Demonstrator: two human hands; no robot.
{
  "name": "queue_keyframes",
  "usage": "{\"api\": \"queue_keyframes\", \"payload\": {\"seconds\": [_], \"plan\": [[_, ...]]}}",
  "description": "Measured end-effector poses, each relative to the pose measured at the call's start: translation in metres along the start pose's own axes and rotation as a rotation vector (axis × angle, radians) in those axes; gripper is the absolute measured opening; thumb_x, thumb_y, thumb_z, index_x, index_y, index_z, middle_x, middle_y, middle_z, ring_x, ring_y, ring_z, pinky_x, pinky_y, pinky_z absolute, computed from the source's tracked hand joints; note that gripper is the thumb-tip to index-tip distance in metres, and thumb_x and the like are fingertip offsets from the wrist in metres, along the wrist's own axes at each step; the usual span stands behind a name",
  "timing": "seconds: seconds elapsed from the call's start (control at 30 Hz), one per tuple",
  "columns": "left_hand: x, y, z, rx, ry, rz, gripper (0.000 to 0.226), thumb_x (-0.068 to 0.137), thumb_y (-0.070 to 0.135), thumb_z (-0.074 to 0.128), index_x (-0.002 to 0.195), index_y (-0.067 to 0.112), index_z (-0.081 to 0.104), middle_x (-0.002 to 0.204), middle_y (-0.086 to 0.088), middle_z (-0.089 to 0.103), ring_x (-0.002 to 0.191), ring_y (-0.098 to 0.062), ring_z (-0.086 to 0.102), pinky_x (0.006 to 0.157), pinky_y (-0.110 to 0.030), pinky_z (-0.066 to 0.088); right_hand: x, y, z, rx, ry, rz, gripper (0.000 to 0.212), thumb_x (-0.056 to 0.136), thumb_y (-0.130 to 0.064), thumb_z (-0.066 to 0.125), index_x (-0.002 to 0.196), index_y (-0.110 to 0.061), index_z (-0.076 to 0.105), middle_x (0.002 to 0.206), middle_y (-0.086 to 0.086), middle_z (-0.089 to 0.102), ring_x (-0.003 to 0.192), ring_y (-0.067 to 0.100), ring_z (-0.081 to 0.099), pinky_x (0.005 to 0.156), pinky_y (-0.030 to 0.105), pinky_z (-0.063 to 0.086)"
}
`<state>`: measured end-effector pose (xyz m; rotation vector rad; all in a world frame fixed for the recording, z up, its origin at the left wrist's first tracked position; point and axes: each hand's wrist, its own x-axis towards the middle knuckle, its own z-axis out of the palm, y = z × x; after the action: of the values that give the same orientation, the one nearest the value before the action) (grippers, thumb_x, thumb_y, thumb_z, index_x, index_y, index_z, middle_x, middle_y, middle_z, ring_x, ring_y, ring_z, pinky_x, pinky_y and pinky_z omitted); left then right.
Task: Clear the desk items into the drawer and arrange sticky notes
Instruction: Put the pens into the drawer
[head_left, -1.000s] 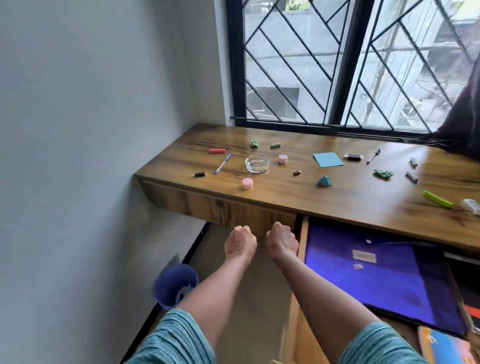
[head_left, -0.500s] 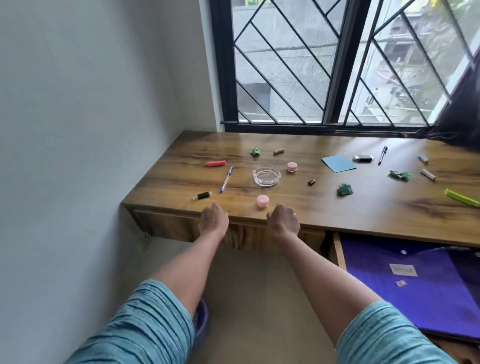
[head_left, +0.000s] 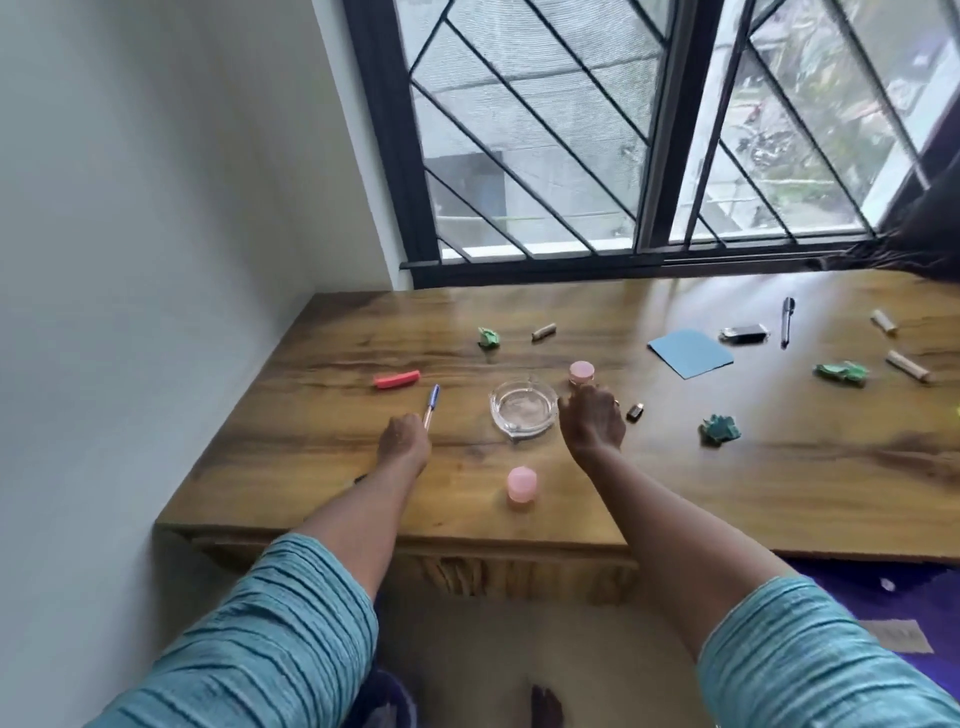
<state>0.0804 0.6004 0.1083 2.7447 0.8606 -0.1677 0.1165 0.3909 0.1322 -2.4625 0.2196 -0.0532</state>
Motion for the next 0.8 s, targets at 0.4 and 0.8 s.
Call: {"api": "queue_keyframes", "payload": {"seconds": [0.4, 0.8], "plan": [[0.092, 0.075, -0.029, -0.009, -0.085, 0.011, 0.03, 0.094, 0.01, 0.044, 0.117, 0.003, 0.061, 0.121, -0.018, 0.061, 0.112, -0.035, 0.059, 0.089, -0.035, 0.048, 0.143, 0.009, 0.01, -0.051, 0.058, 0.094, 0.03, 0.094, -0.018, 0.045, 0.114, 0.001, 0.058, 0.117, 0.023, 0.059, 0.111, 0.038, 0.055, 0.088, 0.039, 0.047], [0.1, 0.257, 0.011, -0.179, -0.186, 0.286, 0.031, 0.094, 0.017, 0.045, 0.114, 0.002, 0.062, 0.124, -0.021, 0.059, 0.113, -0.038, 0.057, 0.088, -0.036, 0.047, 0.246, 0.101, -0.04, -0.152, 0.36, 0.229, 0.03, 0.091, 0.006, 0.036, 0.108, 0.01, 0.06, 0.118, 0.025, 0.05, 0.111, 0.041, 0.049, 0.096, 0.043, 0.041]]}}
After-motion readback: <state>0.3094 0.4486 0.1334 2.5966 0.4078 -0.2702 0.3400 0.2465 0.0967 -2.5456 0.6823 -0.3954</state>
